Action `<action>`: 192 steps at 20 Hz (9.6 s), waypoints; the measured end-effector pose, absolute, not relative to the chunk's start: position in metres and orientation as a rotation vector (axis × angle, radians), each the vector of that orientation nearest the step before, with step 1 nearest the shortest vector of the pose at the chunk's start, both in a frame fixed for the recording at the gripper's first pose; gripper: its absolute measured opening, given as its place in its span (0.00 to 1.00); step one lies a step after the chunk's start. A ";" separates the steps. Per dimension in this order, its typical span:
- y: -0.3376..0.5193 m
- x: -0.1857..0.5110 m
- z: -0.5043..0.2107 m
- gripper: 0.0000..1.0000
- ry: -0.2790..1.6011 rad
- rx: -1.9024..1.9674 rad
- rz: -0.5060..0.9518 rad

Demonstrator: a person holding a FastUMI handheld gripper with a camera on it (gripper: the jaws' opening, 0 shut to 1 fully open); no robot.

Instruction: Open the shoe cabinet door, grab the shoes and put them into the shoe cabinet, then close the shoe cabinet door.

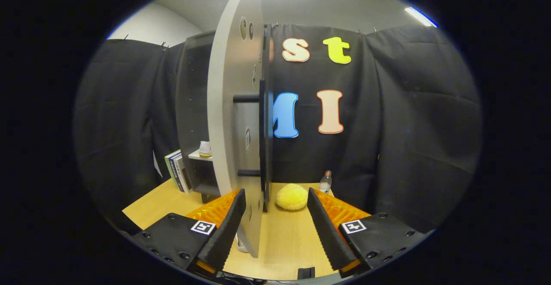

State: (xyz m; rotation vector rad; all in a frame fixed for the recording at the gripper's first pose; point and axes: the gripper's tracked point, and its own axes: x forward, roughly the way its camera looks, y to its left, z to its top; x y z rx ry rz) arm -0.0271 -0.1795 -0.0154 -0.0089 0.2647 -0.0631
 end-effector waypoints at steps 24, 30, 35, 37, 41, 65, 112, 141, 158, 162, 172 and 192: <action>0.073 -0.018 -0.139 0.98 0.471 0.037 0.375; 0.062 0.039 -0.181 0.98 0.577 -0.017 0.315; 0.012 0.080 -0.251 0.98 0.761 -0.008 0.155; -0.002 0.090 -0.283 0.98 0.846 0.006 0.107; -0.027 0.105 -0.345 0.98 0.965 -0.052 0.064; -0.059 0.190 -0.426 0.02 0.950 -0.125 0.006; -0.064 0.477 0.010 0.02 0.367 -0.086 -0.130; 0.026 0.225 0.069 0.98 0.004 -0.076 0.001; -0.044 0.000 0.077 0.96 -0.010 0.041 -0.055; -0.078 -0.028 0.091 0.96 -0.007 0.091 -0.106; -0.222 -0.014 0.095 0.97 -0.016 0.104 -0.209; -0.113 0.077 0.045 0.92 0.163 0.040 0.045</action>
